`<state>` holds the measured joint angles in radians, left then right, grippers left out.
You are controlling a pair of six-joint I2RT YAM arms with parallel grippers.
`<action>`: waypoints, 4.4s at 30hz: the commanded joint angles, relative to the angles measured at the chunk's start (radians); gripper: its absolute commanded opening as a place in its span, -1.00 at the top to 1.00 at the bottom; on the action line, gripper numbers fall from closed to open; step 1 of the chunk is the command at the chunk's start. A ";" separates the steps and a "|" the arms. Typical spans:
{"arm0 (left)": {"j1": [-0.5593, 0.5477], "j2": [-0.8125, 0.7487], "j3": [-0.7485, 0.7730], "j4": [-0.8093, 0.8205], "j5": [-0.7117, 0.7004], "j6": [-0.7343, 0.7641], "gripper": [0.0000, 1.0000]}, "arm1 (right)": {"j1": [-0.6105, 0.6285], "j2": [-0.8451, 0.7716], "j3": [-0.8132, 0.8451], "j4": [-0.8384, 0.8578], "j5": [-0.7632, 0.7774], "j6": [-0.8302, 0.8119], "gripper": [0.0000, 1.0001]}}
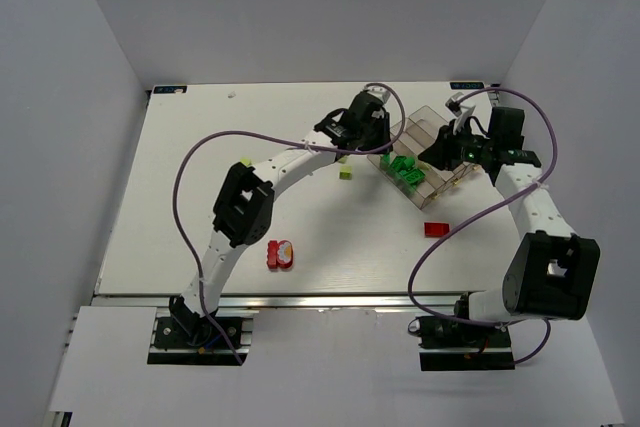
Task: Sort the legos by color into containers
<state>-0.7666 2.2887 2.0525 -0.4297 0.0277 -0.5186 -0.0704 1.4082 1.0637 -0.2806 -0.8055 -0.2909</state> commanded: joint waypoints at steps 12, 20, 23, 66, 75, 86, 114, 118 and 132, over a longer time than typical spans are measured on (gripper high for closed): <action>-0.011 0.120 0.147 0.082 -0.014 -0.089 0.16 | -0.009 -0.069 -0.041 0.041 -0.011 0.016 0.01; -0.010 0.150 0.195 0.078 -0.043 -0.095 -0.14 | -0.011 -0.072 -0.044 0.041 -0.021 0.016 -0.15; -0.010 0.140 0.193 0.065 -0.049 -0.086 -0.16 | -0.009 -0.074 -0.041 0.037 -0.026 0.013 -0.26; 0.372 -0.304 -0.469 -0.443 -0.394 0.121 -0.28 | 0.397 0.002 0.025 -0.057 0.034 -0.157 0.00; 0.400 -0.255 -0.443 -0.429 -0.365 0.135 -0.25 | 0.396 -0.005 0.019 -0.054 0.042 -0.162 -0.03; 0.405 -0.232 -0.413 -0.419 -0.334 0.138 -0.10 | 0.396 0.001 0.015 -0.058 0.034 -0.162 -0.04; 0.414 -0.233 -0.448 -0.425 -0.302 0.126 -0.10 | 0.396 -0.003 0.021 -0.046 0.031 -0.156 -0.07; 0.414 -0.230 -0.446 -0.426 -0.301 0.127 -0.10 | 0.396 -0.003 0.021 -0.045 0.029 -0.156 -0.07; 0.415 -0.215 -0.445 -0.428 -0.295 0.131 -0.05 | 0.396 -0.009 0.013 -0.043 0.035 -0.157 -0.08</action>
<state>-0.3595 2.0880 1.6100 -0.8600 -0.2787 -0.3855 0.3229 1.4330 1.0821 -0.3557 -0.7616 -0.4519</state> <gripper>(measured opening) 0.527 0.538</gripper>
